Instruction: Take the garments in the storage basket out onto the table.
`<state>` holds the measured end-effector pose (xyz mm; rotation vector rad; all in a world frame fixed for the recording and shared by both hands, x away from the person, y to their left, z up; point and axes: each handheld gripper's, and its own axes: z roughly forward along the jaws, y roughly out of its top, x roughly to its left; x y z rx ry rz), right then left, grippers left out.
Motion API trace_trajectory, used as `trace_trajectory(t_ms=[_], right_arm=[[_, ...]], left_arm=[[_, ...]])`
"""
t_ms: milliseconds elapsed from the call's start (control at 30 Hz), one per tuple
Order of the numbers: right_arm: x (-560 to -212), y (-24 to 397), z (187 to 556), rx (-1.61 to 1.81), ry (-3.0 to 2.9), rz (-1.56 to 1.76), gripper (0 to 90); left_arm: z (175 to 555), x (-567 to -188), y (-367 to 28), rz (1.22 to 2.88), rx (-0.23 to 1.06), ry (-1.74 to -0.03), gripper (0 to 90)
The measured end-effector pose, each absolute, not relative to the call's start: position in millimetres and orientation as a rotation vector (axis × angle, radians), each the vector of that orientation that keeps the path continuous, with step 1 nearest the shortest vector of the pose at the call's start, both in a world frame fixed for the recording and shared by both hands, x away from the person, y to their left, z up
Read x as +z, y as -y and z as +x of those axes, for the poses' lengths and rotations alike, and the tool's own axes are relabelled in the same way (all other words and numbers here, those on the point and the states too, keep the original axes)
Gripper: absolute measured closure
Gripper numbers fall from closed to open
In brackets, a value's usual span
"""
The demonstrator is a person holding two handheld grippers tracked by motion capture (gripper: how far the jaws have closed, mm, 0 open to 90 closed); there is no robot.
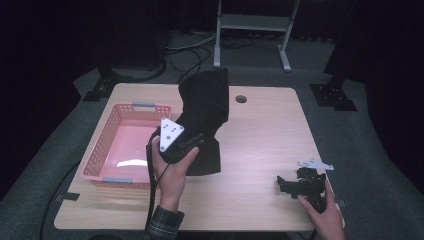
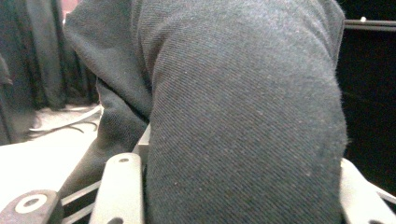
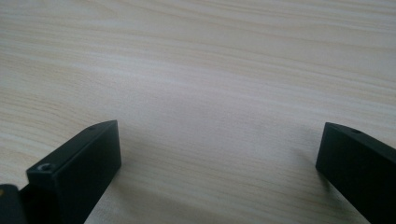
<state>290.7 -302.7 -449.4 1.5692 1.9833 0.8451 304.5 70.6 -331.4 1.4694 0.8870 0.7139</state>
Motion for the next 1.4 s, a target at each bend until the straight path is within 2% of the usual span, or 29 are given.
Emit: trace_trajectory(t_ms=[733,1100,1400], right_arm=[[-449.4,302.6,290.6,0.845,-1.984,1.571,0.0],[-449.5,302.6,290.6,0.845,-1.983,1.571,0.0],[-449.4,302.6,290.6,0.845,-1.984,1.571,0.0]], left_arm=[[317.4,-415.6,-18.0,1.631,0.608,-0.919,48.3],[329.5,-431.4,-3.2,1.718,0.579,-0.957,47.9],[343.6,-433.0,5.9,1.828,0.533,-1.056,47.2]])
